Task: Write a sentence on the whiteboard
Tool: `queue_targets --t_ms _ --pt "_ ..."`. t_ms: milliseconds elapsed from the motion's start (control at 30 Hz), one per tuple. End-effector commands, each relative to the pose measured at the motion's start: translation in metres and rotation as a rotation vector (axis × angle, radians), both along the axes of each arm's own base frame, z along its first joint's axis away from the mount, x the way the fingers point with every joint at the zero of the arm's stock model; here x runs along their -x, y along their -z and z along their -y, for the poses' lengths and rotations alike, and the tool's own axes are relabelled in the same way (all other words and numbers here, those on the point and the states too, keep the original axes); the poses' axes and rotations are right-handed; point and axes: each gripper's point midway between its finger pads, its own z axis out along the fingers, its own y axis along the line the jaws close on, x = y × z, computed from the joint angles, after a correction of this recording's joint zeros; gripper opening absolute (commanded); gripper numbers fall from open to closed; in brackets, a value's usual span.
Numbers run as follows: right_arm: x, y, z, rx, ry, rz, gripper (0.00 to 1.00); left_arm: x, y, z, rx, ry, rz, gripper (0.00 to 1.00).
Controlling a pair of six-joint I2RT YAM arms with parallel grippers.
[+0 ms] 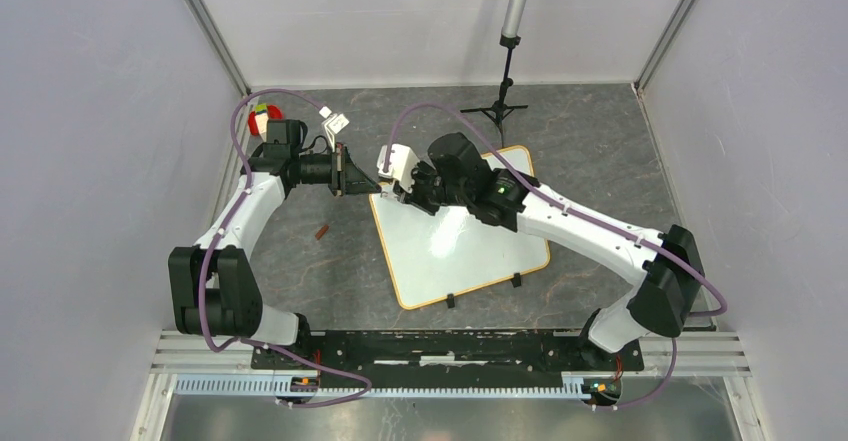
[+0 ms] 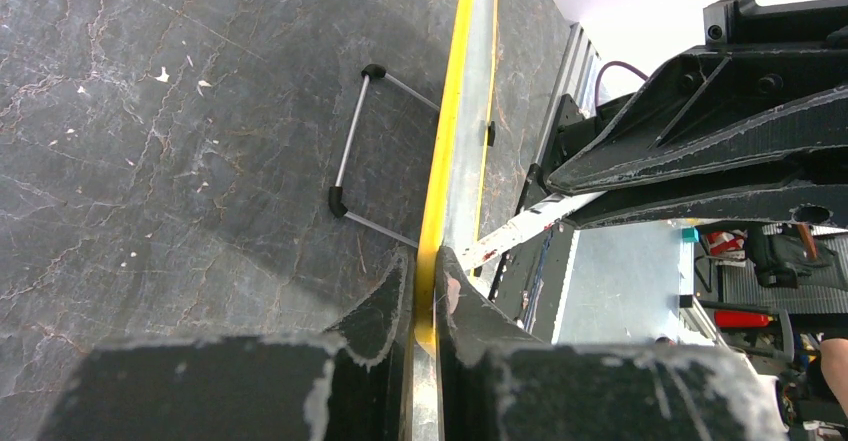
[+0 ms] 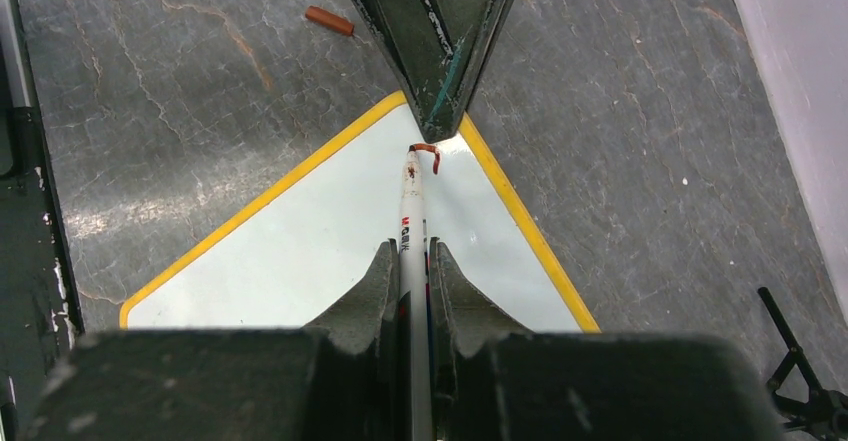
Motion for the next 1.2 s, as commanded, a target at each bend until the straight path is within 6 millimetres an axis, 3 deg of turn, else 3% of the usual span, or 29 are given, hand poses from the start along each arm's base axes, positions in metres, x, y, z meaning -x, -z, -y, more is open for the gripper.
queue_targets --t_ms 0,733,933,1167 --pt "0.003 0.008 0.0 0.029 -0.019 0.004 0.0 -0.002 -0.005 0.002 0.001 0.006 0.034 0.02" --pt "0.012 0.026 0.034 0.113 0.015 0.021 0.0 -0.004 -0.003 0.002 -0.004 0.002 0.032 0.02" --pt "0.027 0.034 0.023 0.105 -0.048 -0.03 0.0 -0.004 -0.003 0.002 -0.004 0.0 0.032 0.02" --pt "0.029 0.026 0.001 0.081 -0.079 -0.02 0.0 -0.003 -0.003 0.002 -0.006 -0.001 0.035 0.02"
